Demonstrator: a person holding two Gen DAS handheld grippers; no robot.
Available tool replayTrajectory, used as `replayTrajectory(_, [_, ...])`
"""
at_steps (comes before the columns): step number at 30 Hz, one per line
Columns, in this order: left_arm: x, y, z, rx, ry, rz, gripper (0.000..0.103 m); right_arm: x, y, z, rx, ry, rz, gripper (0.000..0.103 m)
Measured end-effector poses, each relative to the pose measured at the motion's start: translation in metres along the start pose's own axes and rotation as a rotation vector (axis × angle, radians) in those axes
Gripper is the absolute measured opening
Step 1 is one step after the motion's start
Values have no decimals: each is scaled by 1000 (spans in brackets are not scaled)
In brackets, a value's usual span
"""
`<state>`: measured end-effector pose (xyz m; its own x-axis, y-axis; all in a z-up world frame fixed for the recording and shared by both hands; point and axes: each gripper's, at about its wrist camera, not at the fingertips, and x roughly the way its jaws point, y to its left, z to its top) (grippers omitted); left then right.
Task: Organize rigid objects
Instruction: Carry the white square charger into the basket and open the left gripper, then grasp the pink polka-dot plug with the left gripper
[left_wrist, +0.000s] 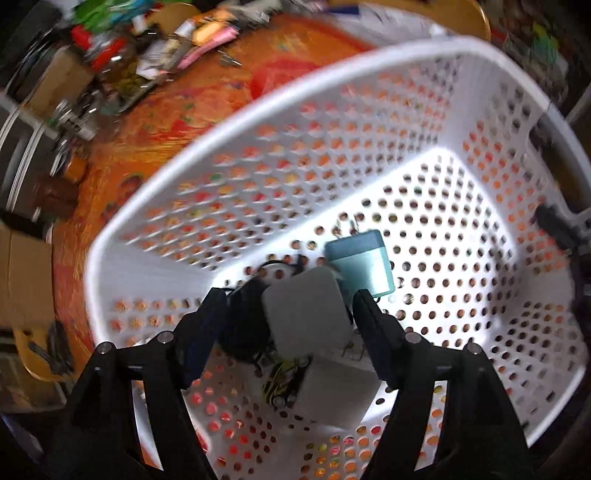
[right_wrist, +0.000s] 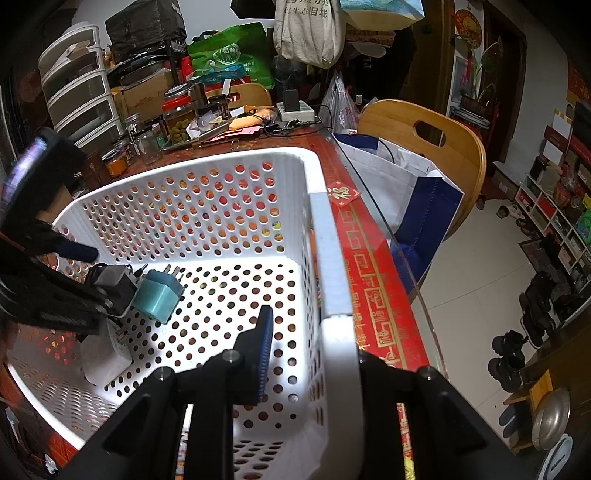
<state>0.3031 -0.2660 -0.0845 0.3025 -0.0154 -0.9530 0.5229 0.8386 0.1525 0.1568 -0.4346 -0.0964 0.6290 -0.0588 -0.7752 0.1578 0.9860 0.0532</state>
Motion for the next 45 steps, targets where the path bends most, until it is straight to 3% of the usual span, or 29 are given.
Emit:
replayTrajectory(4, [-64,49,-43,-101,-209,-75,72,0,0,-1,-6,2,-1,23])
replayTrajectory(6, [-89,79,-69,-155,-290,-63,94,1,1,0,-10,4,-3,23])
replayTrajectory(8, [-105,114,-97,-232,-361,-19,103,1,1,0,-13,3,-2,23])
replayTrajectory(10, [-103,148,-118,-308,-361,21,103,1,0,0,-16,3,-2,23])
replayTrajectory(12, [-88,182,-133,-378,-324,14,103,1,1,0,-21,2,-2,23])
replayTrajectory(18, [10,253,-145,-550,-145,22,102,0,0,0,-19,3,0,24])
replayTrajectory(20, [41,268,-148,-611,-112,18,97,1,0,1,-19,1,1,24])
replayTrajectory(22, [63,273,-149,-644,-79,6,79,1,-1,1,-16,-1,2,24])
replayTrajectory(23, [74,275,-150,-660,-67,-11,64,2,-1,2,-15,1,1,24])
replayTrajectory(24, [82,276,-150,-672,-60,-25,58,2,-1,2,-15,4,-1,24])
replayTrajectory(26, [80,276,-149,-669,-88,32,56,2,-1,2,-15,5,-2,24])
replayTrajectory(29, [80,273,-148,-652,-113,33,32,2,0,1,-16,5,-12,24])
replayTrajectory(34, [68,254,-148,-591,-189,130,32,2,0,0,-13,-1,-22,24])
replayTrajectory(39, [23,232,-154,-545,-389,381,32,1,1,-1,-17,-5,-29,24])
replayTrajectory(45, [24,226,-154,-531,-374,373,32,0,1,0,-28,1,-40,24])
